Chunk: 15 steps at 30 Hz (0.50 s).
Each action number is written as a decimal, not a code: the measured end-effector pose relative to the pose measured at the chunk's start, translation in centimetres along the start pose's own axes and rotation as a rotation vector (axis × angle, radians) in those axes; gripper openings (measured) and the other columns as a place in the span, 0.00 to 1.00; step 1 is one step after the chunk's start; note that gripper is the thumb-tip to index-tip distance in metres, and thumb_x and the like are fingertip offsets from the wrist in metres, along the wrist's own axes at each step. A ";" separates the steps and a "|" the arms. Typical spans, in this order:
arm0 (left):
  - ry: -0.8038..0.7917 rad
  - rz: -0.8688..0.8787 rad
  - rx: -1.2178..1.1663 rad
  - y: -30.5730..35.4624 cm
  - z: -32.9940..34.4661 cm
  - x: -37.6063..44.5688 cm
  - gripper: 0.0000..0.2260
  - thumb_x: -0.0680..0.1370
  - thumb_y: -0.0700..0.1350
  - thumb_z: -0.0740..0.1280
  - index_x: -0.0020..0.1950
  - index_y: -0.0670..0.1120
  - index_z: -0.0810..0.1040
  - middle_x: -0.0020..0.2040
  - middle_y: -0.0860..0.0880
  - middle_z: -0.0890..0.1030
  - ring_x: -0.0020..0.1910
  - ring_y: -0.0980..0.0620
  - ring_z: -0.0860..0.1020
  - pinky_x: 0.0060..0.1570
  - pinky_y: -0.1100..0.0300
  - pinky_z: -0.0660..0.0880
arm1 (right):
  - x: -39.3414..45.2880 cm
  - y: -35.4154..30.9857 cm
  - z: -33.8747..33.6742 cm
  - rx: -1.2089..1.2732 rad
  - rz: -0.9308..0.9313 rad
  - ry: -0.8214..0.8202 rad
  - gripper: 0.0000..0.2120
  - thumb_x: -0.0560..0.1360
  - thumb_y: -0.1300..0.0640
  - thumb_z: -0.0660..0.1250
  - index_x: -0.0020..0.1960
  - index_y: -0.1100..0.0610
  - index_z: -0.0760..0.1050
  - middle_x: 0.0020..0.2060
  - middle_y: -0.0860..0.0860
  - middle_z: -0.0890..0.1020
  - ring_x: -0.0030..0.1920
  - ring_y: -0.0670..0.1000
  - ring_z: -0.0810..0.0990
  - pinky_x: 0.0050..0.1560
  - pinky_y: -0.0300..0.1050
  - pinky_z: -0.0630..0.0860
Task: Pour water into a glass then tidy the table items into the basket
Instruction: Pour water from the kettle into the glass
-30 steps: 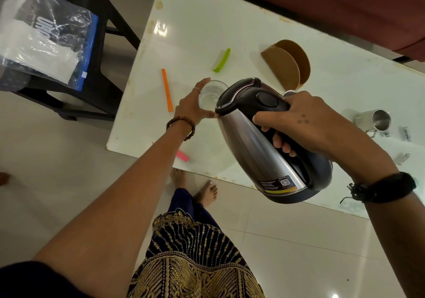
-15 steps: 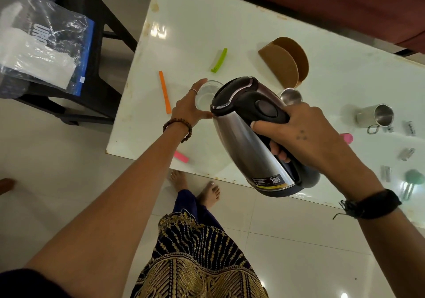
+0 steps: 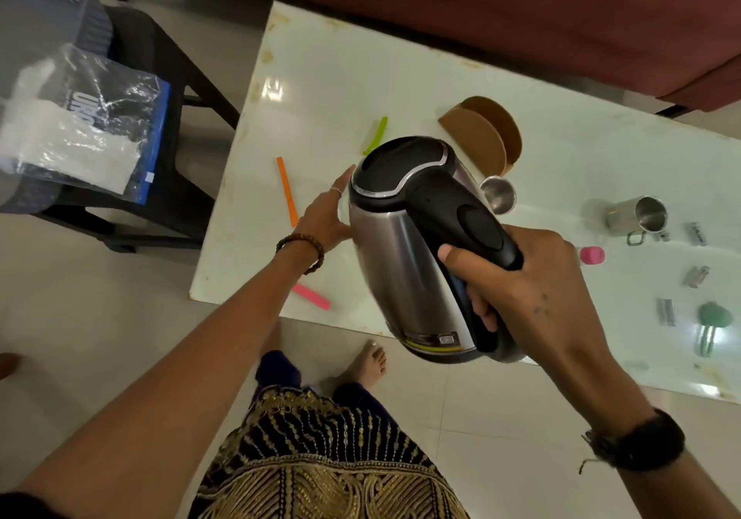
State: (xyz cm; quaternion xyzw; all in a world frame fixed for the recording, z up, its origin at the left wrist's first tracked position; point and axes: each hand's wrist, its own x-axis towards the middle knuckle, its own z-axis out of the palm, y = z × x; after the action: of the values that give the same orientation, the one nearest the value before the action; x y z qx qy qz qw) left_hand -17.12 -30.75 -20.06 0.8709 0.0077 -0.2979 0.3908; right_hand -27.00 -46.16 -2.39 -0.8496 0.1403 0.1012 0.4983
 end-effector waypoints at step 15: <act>0.493 0.146 -0.405 -6.5 -22.8 -8.9 0.05 0.77 0.36 0.62 0.45 0.44 0.76 0.36 0.48 0.79 0.31 0.62 0.79 0.34 0.69 0.78 | 3.1 -16.6 11.9 0.197 -0.177 -0.034 0.15 0.67 0.51 0.67 0.23 0.47 0.68 0.14 0.47 0.72 0.16 0.43 0.70 0.23 0.31 0.70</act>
State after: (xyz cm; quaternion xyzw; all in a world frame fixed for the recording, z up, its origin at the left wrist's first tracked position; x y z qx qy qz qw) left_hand -14.33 -8.65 -8.03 0.8197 0.0988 -0.0418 0.5627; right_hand -18.81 -28.44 4.46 -0.8036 0.0654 0.0570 0.5888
